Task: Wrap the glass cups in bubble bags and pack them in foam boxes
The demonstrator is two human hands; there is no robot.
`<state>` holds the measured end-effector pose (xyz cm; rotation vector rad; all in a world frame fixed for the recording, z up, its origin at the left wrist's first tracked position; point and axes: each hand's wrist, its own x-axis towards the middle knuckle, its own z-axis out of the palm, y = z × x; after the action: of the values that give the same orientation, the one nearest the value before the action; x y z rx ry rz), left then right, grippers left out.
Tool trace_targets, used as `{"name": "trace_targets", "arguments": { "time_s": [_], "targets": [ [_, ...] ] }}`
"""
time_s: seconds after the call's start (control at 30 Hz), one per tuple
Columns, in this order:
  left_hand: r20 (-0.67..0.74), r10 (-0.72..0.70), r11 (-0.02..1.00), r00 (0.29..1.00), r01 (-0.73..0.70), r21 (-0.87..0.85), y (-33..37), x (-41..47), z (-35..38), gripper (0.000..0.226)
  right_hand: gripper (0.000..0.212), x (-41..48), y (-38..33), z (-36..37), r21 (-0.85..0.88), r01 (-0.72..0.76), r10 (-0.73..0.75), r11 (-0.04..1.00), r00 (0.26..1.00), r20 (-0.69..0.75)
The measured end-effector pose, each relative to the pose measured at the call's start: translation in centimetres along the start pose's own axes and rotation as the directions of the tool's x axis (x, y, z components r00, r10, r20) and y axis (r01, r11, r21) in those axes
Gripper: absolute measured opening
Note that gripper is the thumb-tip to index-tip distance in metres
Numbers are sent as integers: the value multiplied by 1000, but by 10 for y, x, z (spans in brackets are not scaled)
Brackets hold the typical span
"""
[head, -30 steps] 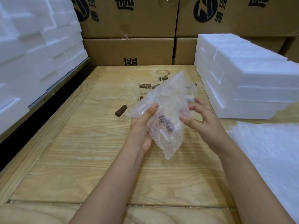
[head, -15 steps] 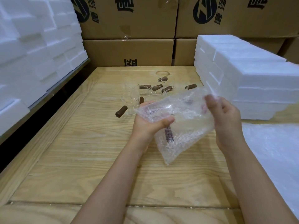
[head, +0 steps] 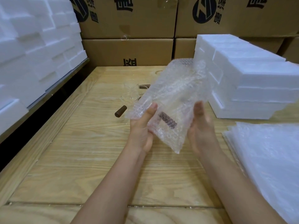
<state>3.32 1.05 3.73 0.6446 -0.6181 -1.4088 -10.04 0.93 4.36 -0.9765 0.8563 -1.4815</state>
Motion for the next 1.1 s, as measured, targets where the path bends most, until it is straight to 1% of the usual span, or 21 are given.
{"name": "trace_targets", "arguments": {
  "time_s": [0.03,0.07,0.1,0.13,0.2,0.23,0.27,0.3,0.4,0.47,0.53,0.6,0.67,0.73,0.8,0.83,0.87,0.93,0.97,1.07,1.1],
  "targets": [
    [14,-6,999,1000,6,34,-3,-1,1,81,75,-2,1,3,43,-60,56,997,995,83],
    [26,-13,997,1000,11,72,-5,-1,2,71,69,-3,2,5,89,-99,90,991,991,101],
    [42,-22,995,999,17,102,-6,-2,2,68,58,-3,2,5,137,-120,112,983,992,65],
    [60,-33,992,998,25,121,-6,-2,2,74,45,-1,2,4,168,-127,127,978,992,11],
    [99,-66,986,993,49,161,-4,-2,1,102,25,3,1,-3,152,-100,112,983,991,-71],
    [116,-90,979,989,66,190,-3,-1,0,112,20,6,1,-7,123,-78,91,989,991,-103],
    [115,-112,969,987,82,234,-2,1,-1,116,17,8,0,-11,90,-57,67,994,990,-121],
    [98,-131,951,987,97,295,-2,2,-3,112,16,10,-2,-13,55,-37,43,998,991,-126],
    [52,-198,868,979,151,472,3,7,-9,72,15,12,-4,-17,-66,17,-24,998,994,-110],
    [64,-272,830,960,200,521,9,9,-15,71,19,13,-3,-18,-159,61,-74,985,994,-80],
    [64,-331,800,941,244,547,14,10,-19,66,18,12,-4,-17,-237,99,-104,967,995,-10],
    [28,-350,788,936,278,549,16,12,-20,46,21,10,-4,-15,-276,108,-95,955,994,59],
    [-5,-334,810,943,290,509,14,14,-20,29,30,11,-7,-18,-233,77,-60,969,995,82],
    [-37,-312,844,949,295,448,13,15,-19,22,45,13,-11,-24,-185,22,-5,983,996,90],
    [-70,-307,871,949,309,383,14,14,-18,19,61,15,-14,-29,-205,-47,70,978,992,107],
    [-86,-303,873,949,313,375,14,14,-18,20,58,15,-14,-31,-214,-74,102,974,987,121],
    [-97,-300,870,949,314,381,14,15,-19,21,44,15,-13,-32,-217,-89,116,972,986,119],
    [-87,-299,855,950,307,418,12,14,-19,23,11,16,-12,-32,-202,-72,80,977,996,34],
    [-72,-291,844,954,292,450,11,14,-18,23,3,16,-12,-32,-187,-56,54,981,998,-15],
    [-25,-282,797,959,249,550,7,11,-13,31,12,17,-12,-30,-97,-19,14,995,998,-62],
    [-2,-286,787,958,236,570,5,10,-12,27,14,17,-12,-28,-75,-13,8,997,998,-59]
  ]
}}
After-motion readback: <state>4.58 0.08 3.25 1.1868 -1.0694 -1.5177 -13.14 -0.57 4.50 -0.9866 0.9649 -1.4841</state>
